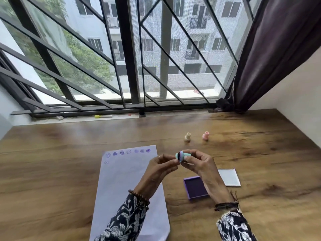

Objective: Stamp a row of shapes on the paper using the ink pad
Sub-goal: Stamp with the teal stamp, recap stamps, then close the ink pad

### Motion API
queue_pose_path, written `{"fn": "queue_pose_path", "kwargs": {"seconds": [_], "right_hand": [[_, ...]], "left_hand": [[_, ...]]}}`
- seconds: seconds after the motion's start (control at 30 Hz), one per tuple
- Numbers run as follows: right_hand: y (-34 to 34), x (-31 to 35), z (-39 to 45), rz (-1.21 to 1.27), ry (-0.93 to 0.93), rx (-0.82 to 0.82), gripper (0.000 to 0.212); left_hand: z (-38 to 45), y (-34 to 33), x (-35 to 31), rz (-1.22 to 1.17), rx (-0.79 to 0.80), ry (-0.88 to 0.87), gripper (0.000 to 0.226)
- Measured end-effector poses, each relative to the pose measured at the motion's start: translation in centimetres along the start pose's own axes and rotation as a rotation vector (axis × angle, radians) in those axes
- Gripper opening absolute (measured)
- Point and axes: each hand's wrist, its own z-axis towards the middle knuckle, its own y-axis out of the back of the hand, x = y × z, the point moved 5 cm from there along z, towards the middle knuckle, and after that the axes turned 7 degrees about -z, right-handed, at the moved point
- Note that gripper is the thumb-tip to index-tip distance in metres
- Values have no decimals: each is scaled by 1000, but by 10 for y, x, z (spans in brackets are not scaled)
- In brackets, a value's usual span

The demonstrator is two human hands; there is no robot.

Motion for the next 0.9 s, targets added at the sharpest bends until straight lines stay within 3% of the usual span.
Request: {"fn": "queue_pose_path", "kwargs": {"seconds": [0.13, 0.3, 0.43, 0.77, 0.9], "right_hand": [[1, 4, 1, -117, 32, -5, 17], [2, 16, -1, -496, 200, -17, 30], [0, 25, 0, -603, 297, -78, 30], [1, 6, 20, -226, 155, -174, 17], [2, -3, 30, -284, 116, -188, 24]], "left_hand": [[2, 2, -2, -59, 24, 18, 36], [4, 7, -5, -8, 38, 14, 31], [6, 9, -11, 57, 50, -9, 34], [19, 11, -14, -8, 3, -32, 39], [23, 16, -7, -8, -32, -20, 36]]}}
